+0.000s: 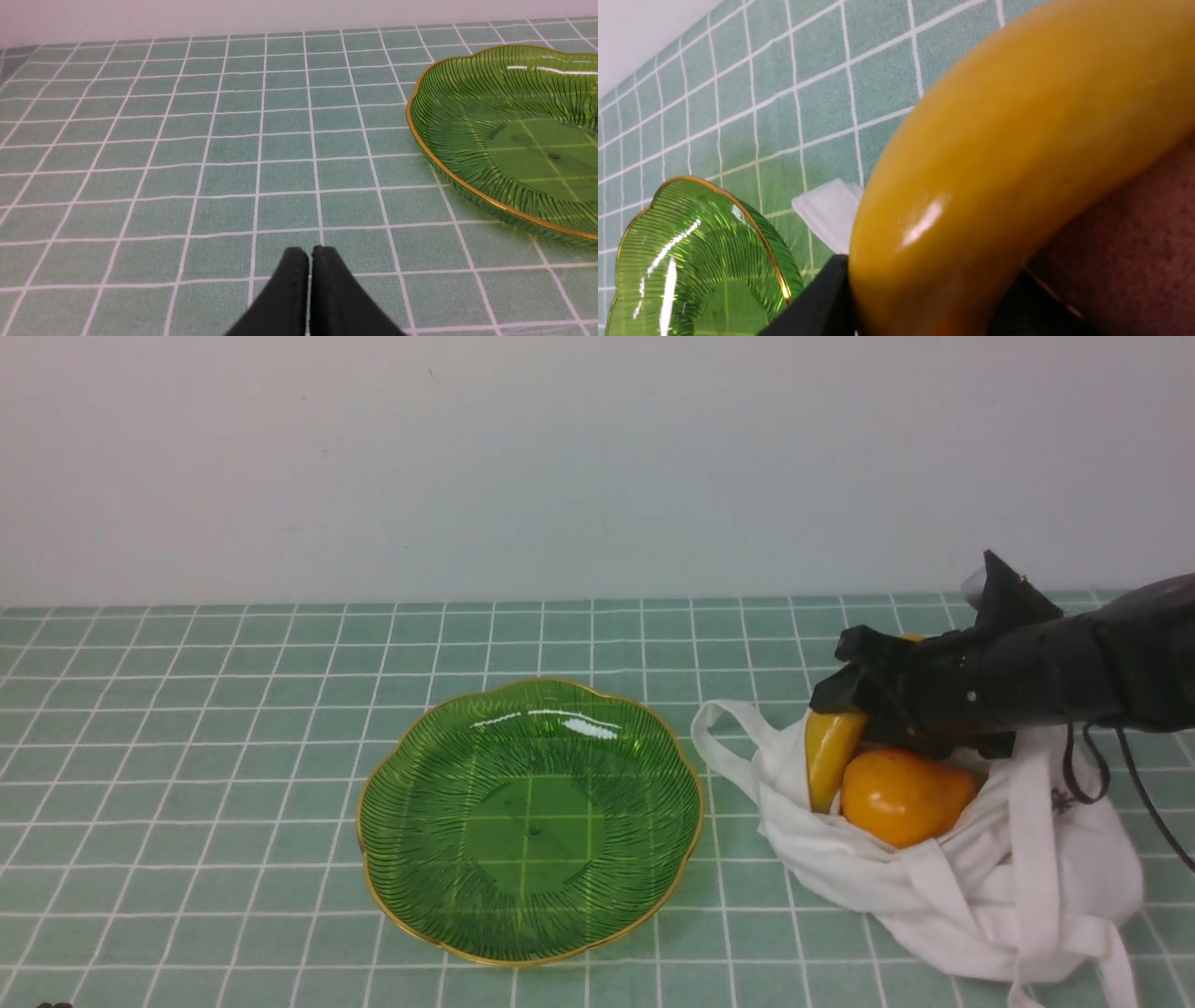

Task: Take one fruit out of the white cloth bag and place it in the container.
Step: 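Reach into the bag and grasp the banana with the right gripper, then take the banana out of the bag and place it in the fruit dish with the right gripper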

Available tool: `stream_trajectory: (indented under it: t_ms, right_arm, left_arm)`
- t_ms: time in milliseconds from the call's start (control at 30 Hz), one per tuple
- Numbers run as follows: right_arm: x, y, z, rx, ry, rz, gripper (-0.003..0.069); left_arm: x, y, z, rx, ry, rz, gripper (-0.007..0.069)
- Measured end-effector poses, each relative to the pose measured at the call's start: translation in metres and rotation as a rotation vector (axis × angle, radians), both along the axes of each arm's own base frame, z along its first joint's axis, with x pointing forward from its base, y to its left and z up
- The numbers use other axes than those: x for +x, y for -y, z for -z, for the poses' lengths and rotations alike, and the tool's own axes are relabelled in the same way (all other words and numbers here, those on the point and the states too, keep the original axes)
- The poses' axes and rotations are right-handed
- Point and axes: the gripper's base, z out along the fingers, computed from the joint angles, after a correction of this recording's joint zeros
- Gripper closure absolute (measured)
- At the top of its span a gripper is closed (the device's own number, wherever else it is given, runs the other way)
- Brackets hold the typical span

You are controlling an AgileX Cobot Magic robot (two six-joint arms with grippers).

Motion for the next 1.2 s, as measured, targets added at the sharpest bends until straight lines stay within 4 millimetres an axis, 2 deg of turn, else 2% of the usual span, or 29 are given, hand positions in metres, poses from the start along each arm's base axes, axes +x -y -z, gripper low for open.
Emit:
stream_trajectory:
  t_ms: [133,333,533,667,800,833,967,1067,1100,1200]
  right_arm:
    - [-0.004,0.000,-0.010,-0.028,0.027,-0.047,0.0333]
    - [-0.013,0.000,-0.035,-0.072,0.093,-0.112,0.0333]
    - [-0.033,0.003,-0.072,-0.146,0.160,-0.204,0.0333]
    - [-0.049,0.000,-0.095,-0.100,0.165,-0.229,0.0333]
    - [-0.065,-0.017,-0.119,-0.027,0.245,-0.323,0.0333]
    - [-0.071,-0.027,-0.126,-0.001,0.291,-0.369,0.0333]
    - [-0.080,-0.054,-0.136,0.069,0.375,-0.461,0.0333]
    - [-0.085,-0.079,-0.132,0.110,0.383,-0.510,0.0333]
    - [-0.087,-0.093,-0.126,0.115,0.376,-0.525,0.0333]
    - [-0.084,-0.115,-0.108,0.090,0.350,-0.514,0.0333]
  left_arm:
    - [0.000,0.000,0.000,0.000,0.000,0.000,0.0632]
    - [0.000,0.000,0.000,-0.001,0.000,0.000,0.0632]
    - [0.000,0.000,0.000,-0.001,0.000,0.000,0.0632]
    - [0.000,0.000,0.000,-0.001,0.000,0.000,0.0632]
    - [0.000,0.000,0.000,-0.001,0.000,0.000,0.0632]
    - [0.000,0.000,0.000,-0.001,0.000,0.000,0.0632]
    - [0.000,0.000,0.000,-0.001,0.000,0.000,0.0632]
    - [0.000,0.000,0.000,-0.001,0.000,0.000,0.0632]
    - [0.000,0.000,0.000,-0.001,0.000,0.000,0.0632]
    - [0.000,0.000,0.000,-0.001,0.000,0.000,0.0632]
